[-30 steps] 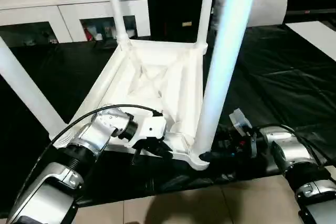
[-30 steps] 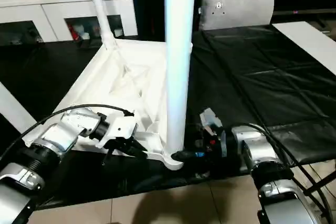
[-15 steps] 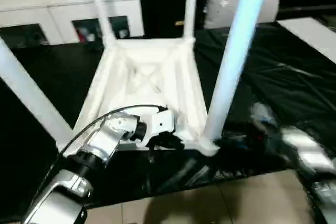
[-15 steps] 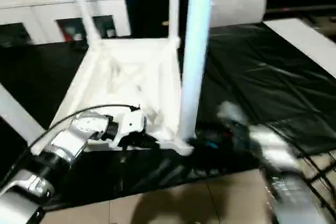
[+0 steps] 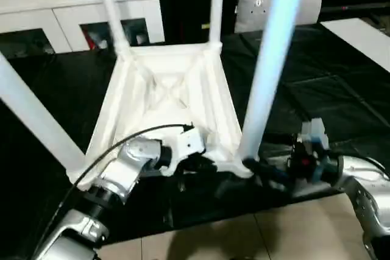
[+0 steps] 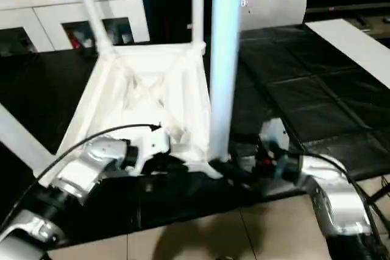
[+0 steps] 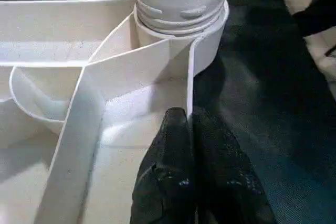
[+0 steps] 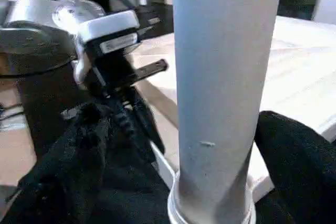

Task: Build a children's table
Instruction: Rotate leg to tighten

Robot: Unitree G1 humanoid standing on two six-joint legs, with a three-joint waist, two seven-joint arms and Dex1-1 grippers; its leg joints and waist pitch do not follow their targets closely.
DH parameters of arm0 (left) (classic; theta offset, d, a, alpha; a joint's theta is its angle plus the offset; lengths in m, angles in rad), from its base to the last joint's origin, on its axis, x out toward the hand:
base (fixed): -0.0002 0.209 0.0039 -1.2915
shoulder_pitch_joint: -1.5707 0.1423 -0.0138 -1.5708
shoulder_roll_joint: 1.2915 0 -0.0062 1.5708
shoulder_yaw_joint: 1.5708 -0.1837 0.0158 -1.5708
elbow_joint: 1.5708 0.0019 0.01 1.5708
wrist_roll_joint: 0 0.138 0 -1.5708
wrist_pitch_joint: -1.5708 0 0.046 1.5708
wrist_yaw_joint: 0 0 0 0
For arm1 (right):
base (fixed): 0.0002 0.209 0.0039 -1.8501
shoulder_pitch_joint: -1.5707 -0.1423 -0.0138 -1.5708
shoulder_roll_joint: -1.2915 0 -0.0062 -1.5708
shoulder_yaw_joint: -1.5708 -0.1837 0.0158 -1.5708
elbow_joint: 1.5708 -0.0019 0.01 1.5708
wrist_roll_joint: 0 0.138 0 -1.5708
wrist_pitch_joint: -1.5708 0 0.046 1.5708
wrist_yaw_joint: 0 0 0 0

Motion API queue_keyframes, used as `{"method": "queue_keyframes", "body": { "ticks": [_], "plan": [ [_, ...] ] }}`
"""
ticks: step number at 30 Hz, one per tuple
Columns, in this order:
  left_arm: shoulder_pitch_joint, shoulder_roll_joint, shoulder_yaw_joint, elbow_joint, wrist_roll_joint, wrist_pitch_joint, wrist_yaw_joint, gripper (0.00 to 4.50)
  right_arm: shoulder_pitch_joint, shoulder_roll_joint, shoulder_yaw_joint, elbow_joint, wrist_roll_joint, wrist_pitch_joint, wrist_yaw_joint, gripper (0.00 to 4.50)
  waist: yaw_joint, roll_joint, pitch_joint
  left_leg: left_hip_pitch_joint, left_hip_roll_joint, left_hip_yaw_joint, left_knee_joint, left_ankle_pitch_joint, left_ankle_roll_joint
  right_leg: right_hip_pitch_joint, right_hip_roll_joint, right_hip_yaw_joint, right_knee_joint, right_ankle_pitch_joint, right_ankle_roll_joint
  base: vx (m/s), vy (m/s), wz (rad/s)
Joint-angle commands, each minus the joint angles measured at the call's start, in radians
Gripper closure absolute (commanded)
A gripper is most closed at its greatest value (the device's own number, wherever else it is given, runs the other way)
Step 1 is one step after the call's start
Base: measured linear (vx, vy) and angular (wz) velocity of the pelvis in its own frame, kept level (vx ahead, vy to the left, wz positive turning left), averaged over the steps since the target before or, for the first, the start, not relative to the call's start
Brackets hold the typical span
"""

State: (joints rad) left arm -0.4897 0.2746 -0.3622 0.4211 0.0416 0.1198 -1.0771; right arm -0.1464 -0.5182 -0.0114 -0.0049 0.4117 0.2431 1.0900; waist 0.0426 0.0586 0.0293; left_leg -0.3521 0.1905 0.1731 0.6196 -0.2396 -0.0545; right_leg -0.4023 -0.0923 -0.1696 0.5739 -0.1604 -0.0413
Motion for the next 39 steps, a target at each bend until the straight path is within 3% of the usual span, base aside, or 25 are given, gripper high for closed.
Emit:
{"method": "queue_keyframes", "body": {
  "ticks": [1,6,9,13,14,17,24,35,36,38,39],
  "plan": [
    [-0.008,0.002,0.056,-0.008,0.011,0.011,0.094,4.50,0.017,0.005,0.005,-0.089,-0.029,0.032,-0.045,0.02,0.003,-0.018,-0.053,-0.012,0.035,-0.019,-0.073,-0.104,0.091,0.065,-0.067,0.059,-0.094,-0.404,-0.020,0.000,0.000,0.00],
    [0.002,0.024,0.039,-0.016,0.017,-0.030,0.068,4.50,0.033,0.010,-0.006,-0.135,-0.044,0.073,-0.137,0.02,-0.006,-0.019,-0.050,-0.011,0.031,-0.019,-0.074,-0.123,0.088,0.062,-0.066,0.054,-0.102,-0.447,0.007,0.000,0.000,0.00],
    [0.016,0.042,0.020,-0.041,-0.008,-0.082,0.003,4.50,0.051,-0.040,0.027,-0.181,0.032,0.170,-0.066,0.02,-0.010,-0.015,-0.050,-0.011,0.032,-0.022,-0.074,-0.138,0.093,0.064,-0.065,0.055,-0.103,-0.445,0.017,0.000,0.000,0.00],
    [0.009,0.053,0.001,-0.045,-0.014,-0.092,-0.040,4.50,0.036,-0.046,0.032,-0.156,0.043,0.178,-0.032,0.02,-0.008,-0.014,-0.052,-0.010,0.033,-0.020,-0.074,-0.131,0.095,0.061,-0.067,0.056,-0.102,-0.431,0.007,0.000,0.000,0.00],
    [0.003,0.061,-0.010,-0.043,-0.013,-0.103,-0.061,4.50,0.021,-0.045,0.034,-0.133,0.035,0.171,-0.026,0.30,-0.008,-0.018,-0.053,-0.010,0.035,-0.021,-0.074,-0.126,0.096,0.061,-0.068,0.056,-0.101,-0.424,0.003,0.000,0.000,0.00],
    [-0.021,0.083,-0.034,-0.022,0.002,-0.134,-0.107,4.50,-0.027,-0.054,0.055,-0.050,-0.012,0.121,0.004,0.41,-0.005,-0.016,-0.054,-0.009,0.039,-0.021,-0.074,-0.111,0.099,0.060,-0.070,0.059,-0.094,-0.388,-0.025,0.000,0.000,0.00],
    [-0.049,0.091,-0.037,0.016,0.009,-0.159,-0.125,4.50,-0.080,-0.059,0.087,0.031,-0.042,0.116,0.006,1.03,0.012,-0.013,-0.057,-0.009,0.045,-0.020,-0.072,-0.062,0.103,0.065,-0.074,0.066,-0.077,-0.303,-0.070,0.000,0.000,0.00],
    [-0.064,0.082,-0.043,0.048,-0.001,-0.179,-0.139,4.50,-0.149,-0.030,0.126,0.196,-0.066,0.051,0.071,1.81,0.019,-0.015,-0.060,-0.008,0.046,-0.018,-0.070,-0.061,0.101,0.067,-0.075,0.067,-0.071,-0.289,-0.088,0.000,0.000,0.00],
    [-0.064,0.082,-0.043,0.049,-0.002,-0.179,-0.140,4.50,-0.152,-0.028,0.128,0.204,-0.067,0.047,0.073,2.09,0.018,-0.015,-0.058,-0.009,0.044,-0.016,-0.070,-0.068,0.100,0.067,-0.074,0.067,-0.074,-0.303,-0.086,0.000,0.000,0.00],
    [-0.065,0.081,-0.043,0.050,-0.002,-0.179,-0.140,4.50,-0.157,-0.023,0.134,0.221,-0.071,0.039,0.080,2.13,0.018,-0.021,-0.059,-0.009,0.044,-0.016,-0.070,-0.066,0.099,0.068,-0.074,0.067,-0.074,-0.312,-0.082,0.000,0.000,0.00],
    [-0.066,0.080,-0.042,0.052,-0.004,-0.180,-0.141,4.50,-0.164,-0.017,0.138,0.241,-0.073,0.030,0.088,2.13,0.020,-0.017,-0.059,-0.009,0.044,-0.016,-0.070,-0.067,0.100,0.067,-0.075,0.067,-0.074,-0.318,-0.081,0.000,0.000,0.00]
  ]
}}
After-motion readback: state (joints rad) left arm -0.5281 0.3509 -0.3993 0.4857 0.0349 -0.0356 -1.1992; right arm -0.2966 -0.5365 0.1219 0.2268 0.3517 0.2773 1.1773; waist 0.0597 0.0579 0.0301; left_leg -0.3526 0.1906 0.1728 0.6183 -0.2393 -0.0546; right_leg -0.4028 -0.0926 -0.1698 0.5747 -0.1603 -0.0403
